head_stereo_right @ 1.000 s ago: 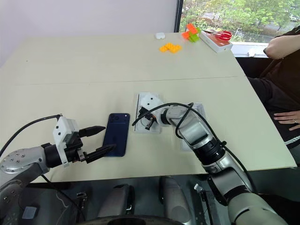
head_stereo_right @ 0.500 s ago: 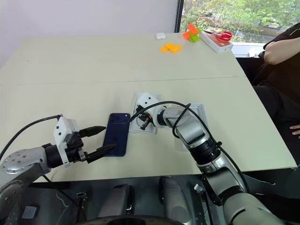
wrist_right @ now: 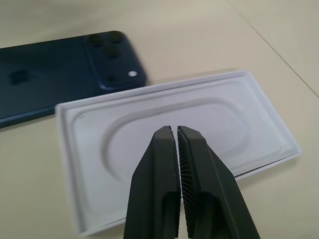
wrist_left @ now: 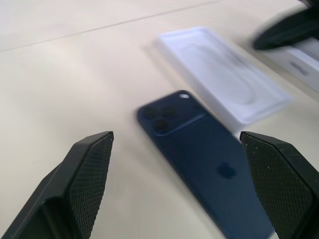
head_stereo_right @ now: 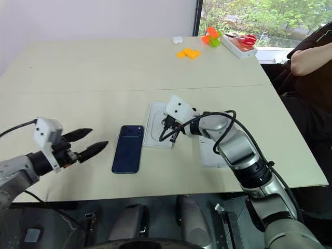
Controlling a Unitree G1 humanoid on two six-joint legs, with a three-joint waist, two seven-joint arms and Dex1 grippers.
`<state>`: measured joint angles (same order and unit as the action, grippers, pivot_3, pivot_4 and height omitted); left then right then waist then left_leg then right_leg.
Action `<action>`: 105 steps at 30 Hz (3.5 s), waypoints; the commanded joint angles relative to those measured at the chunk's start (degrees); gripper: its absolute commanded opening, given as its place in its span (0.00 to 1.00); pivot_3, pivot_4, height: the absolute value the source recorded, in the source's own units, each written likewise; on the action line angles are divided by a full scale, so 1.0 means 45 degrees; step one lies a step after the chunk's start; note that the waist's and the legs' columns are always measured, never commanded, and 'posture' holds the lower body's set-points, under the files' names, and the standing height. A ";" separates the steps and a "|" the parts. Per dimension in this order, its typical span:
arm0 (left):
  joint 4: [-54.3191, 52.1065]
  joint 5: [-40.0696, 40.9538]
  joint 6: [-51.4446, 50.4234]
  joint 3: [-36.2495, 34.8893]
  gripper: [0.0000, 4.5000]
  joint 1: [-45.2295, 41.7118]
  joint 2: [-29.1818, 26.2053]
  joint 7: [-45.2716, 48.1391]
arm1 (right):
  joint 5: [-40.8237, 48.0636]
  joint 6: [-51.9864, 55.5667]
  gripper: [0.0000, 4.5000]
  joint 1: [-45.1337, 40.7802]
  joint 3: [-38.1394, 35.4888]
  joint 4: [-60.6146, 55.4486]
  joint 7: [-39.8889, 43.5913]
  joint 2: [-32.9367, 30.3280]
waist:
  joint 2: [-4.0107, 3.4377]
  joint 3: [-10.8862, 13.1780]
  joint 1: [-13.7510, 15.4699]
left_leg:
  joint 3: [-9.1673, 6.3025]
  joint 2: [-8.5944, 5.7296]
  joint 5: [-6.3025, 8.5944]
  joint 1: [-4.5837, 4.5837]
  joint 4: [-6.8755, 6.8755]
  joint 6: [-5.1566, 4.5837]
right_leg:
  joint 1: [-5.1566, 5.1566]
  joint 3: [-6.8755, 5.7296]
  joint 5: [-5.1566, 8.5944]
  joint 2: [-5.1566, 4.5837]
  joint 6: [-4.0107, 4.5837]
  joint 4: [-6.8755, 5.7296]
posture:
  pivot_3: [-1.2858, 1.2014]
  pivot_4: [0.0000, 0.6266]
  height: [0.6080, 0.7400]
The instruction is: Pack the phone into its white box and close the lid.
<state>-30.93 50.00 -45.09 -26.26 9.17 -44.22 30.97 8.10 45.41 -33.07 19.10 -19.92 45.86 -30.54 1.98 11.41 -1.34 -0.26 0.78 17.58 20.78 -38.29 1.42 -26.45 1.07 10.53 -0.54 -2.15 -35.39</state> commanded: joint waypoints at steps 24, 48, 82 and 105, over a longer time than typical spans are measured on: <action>0.3887 0.9129 -0.7570 0.1161 0.98 -0.2946 -0.0840 -0.6626 | -0.0503 0.1475 0.04 -0.0408 0.3517 -0.0453 -0.0241 0.0835 | 0.0022 -0.0012 0.0069 | -0.0011 -0.0003 0.0000 -0.0068 0.0011 0.0002 | 0.0048 0.0008 -0.0002 -0.0019 0.0073 -0.0017 | 0.52 0.24 0.94; 0.3674 1.2388 -0.4904 0.4147 0.98 -0.3073 -0.0489 -0.8958 | -0.1503 0.1011 0.04 -0.1345 0.4066 0.2149 -0.0869 0.2905 | 0.0022 -0.0023 0.0102 | -0.0010 -0.0027 -0.0002 -0.0098 0.0011 0.0006 | 0.0103 0.0006 0.0004 -0.0027 0.0076 -0.0003 | 0.52 0.24 0.94; 0.3291 1.3749 -0.2203 0.3833 0.12 -0.1713 -0.0537 -0.9821 | -0.1751 0.1143 0.04 -0.1412 0.3640 0.1783 -0.0612 0.2666 | 0.0019 -0.0023 0.0036 | -0.0010 -0.0017 -0.0001 -0.0093 0.0017 0.0006 | 0.0116 0.0000 0.0034 -0.0020 0.0049 0.0047 | 0.52 0.24 0.94; 0.2925 1.3999 -0.1785 0.1384 0.12 -0.0876 -0.0036 -0.7985 | -0.0464 0.1681 0.04 -0.1896 0.0865 -0.0189 -0.0057 0.0695 | 0.0021 -0.0016 0.0051 | 0.0000 -0.0018 -0.0001 -0.0026 0.0020 0.0007 | 0.0038 0.0002 0.0040 -0.0021 0.0044 0.0054 | 0.52 0.24 0.94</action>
<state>-16.81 111.93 -54.05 -18.46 6.11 -44.57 -6.18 6.22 53.67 -39.74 25.30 -22.75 47.19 -27.95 2.07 11.34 -1.11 -0.24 0.70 17.58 20.64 -38.21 1.45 -26.27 1.09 10.71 -0.63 -1.95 -35.15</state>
